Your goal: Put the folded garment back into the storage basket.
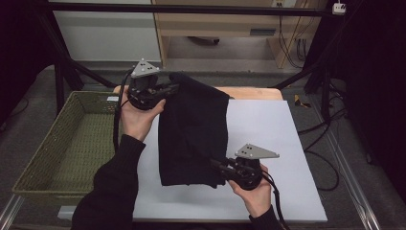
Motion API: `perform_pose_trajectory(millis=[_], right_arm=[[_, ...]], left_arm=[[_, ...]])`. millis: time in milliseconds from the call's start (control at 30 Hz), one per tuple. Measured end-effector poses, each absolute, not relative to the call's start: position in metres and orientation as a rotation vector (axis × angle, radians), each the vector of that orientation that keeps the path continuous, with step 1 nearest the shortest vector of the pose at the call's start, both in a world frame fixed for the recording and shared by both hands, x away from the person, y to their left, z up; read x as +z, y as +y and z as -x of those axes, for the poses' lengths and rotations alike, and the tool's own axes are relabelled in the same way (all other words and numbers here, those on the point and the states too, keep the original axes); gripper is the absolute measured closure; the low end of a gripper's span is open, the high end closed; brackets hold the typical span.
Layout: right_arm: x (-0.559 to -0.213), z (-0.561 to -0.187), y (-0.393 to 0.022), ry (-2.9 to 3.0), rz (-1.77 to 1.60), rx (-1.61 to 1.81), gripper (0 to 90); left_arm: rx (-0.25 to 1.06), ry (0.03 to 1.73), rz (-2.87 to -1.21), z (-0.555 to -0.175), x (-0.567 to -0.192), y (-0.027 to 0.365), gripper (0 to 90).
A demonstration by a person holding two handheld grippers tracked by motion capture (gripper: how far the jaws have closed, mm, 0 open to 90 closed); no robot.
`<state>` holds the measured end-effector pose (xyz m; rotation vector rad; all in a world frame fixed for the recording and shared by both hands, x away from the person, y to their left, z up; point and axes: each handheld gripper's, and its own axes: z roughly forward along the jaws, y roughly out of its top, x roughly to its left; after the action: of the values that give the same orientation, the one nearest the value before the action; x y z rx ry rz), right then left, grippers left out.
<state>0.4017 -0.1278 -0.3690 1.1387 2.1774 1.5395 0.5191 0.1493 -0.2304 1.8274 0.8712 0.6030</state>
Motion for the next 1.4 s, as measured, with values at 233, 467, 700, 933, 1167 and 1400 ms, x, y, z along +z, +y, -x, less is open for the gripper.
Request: perform_pose_trajectory(millis=[233, 467, 700, 933, 1167, 1400], right_arm=[[-0.365, -0.403, -0.115, 2.176, -1.115, 1.573, 72.8], [-0.362, -0.404, -0.102, 2.176, -1.086, 1.599, 72.8], [-0.359, -0.406, -0.088, 2.179, -1.064, 1.628, 72.7], [-0.357, -0.407, -0.075, 2.185, -1.043, 1.650, 72.7], [-0.350, -0.410, -0.061, 2.189, -1.006, 1.669, 72.6], [-0.345, -0.412, -0.045, 2.197, -0.980, 1.690, 72.6]], left_arm=[[0.632, 0.876, -1.825, -0.514, -0.220, 0.164, 76.9], [0.648, 0.884, -1.825, -0.511, -0.213, 0.175, 76.9], [0.672, 0.899, -1.819, -0.507, -0.205, 0.190, 76.8], [0.682, 0.908, -1.823, -0.506, -0.200, 0.202, 76.8], [0.698, 0.916, -1.815, -0.501, -0.190, 0.220, 76.8], [0.710, 0.937, -1.814, -0.501, -0.184, 0.236, 76.8]])
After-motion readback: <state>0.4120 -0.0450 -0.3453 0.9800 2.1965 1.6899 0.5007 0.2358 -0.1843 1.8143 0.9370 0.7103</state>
